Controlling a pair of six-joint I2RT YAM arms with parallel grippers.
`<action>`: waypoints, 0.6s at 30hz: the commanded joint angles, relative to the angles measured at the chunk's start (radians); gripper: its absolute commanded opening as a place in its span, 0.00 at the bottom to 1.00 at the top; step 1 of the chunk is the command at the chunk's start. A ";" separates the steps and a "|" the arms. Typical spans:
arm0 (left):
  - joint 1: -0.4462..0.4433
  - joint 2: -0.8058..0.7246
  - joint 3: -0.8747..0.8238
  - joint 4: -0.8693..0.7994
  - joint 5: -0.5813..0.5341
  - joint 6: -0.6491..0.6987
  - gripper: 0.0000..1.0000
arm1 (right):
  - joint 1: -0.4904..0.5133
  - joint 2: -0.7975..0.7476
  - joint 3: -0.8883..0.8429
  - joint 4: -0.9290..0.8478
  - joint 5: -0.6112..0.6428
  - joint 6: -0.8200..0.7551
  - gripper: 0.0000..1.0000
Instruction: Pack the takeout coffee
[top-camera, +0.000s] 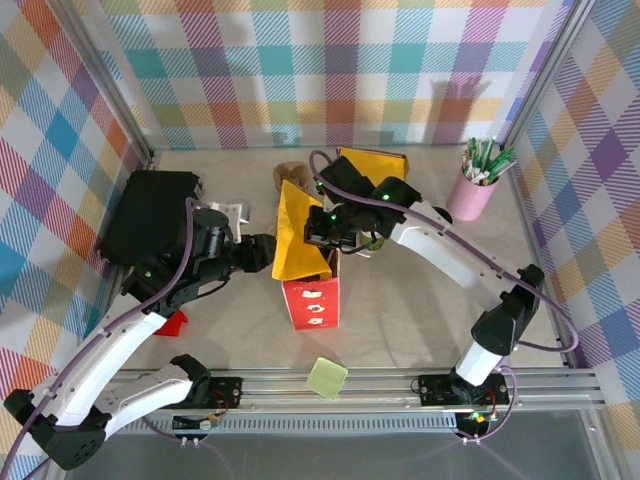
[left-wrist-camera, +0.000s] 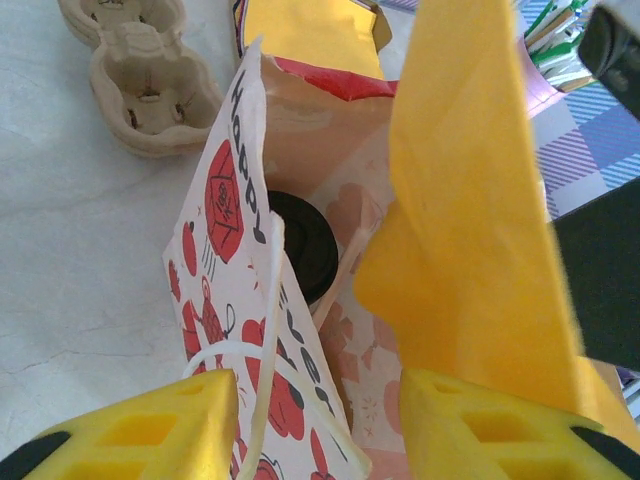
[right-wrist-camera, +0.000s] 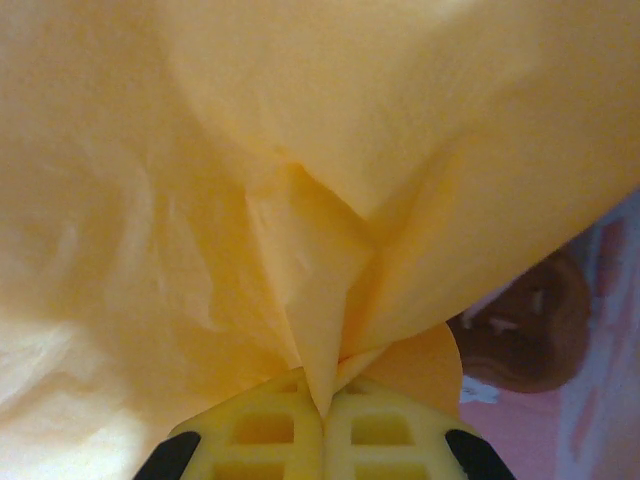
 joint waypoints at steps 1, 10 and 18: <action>0.008 -0.004 -0.012 0.014 0.009 -0.001 0.46 | 0.019 0.043 0.045 -0.131 0.121 -0.035 0.00; 0.008 -0.021 -0.020 -0.001 -0.004 0.006 0.46 | 0.065 0.198 0.190 -0.344 0.246 -0.058 0.00; 0.008 -0.043 -0.024 -0.018 -0.024 0.015 0.46 | 0.087 0.246 0.232 -0.398 0.285 -0.058 0.04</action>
